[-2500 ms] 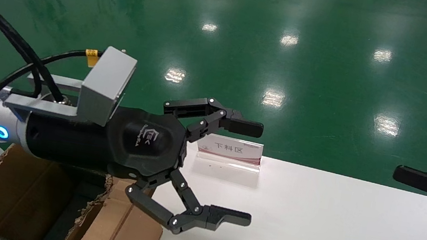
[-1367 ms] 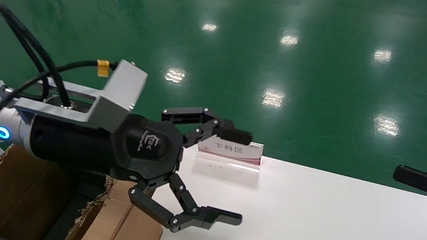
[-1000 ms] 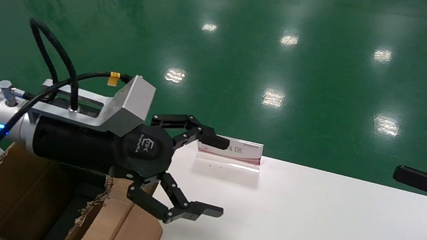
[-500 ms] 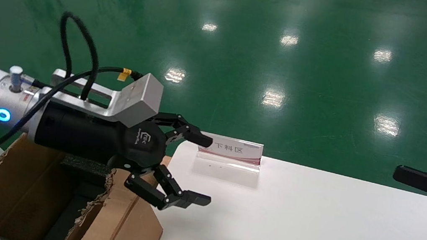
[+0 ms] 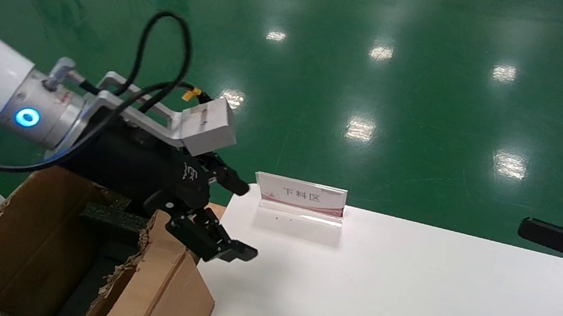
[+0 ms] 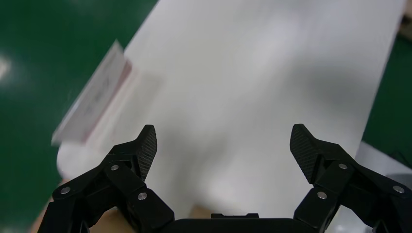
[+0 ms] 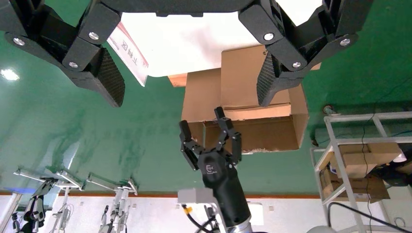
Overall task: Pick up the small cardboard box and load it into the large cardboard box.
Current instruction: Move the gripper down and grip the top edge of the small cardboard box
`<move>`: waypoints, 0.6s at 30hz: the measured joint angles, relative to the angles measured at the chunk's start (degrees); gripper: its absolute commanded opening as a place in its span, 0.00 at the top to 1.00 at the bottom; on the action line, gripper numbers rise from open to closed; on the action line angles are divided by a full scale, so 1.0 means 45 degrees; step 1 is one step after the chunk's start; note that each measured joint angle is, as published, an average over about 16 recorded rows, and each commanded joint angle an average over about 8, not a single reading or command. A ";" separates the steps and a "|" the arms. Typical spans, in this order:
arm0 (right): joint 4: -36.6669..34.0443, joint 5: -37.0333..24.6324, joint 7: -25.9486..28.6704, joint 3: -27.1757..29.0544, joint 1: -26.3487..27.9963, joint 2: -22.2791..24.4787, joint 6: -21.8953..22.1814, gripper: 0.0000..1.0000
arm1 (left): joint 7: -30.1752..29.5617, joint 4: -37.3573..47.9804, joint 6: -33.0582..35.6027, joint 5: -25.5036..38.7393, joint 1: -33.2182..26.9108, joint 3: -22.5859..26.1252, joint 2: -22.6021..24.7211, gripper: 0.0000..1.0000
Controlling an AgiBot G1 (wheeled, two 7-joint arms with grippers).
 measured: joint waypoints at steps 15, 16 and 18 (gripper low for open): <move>0.0000 0.0000 0.0000 0.0000 0.0000 0.0000 0.0000 0.00 | -0.6033 -0.0210 0.0988 0.1115 -0.4823 0.6804 0.2277 0.00; 0.0000 0.0000 0.0000 0.0000 0.0000 0.0000 0.0000 0.00 | -0.6369 -0.0215 0.1015 0.1056 -0.5075 0.7220 0.2411 0.00; 0.0000 0.0000 0.0000 0.0000 0.0000 0.0000 0.0000 0.00 | -0.6997 -0.0224 0.1061 0.0917 -0.5532 0.7995 0.2658 0.00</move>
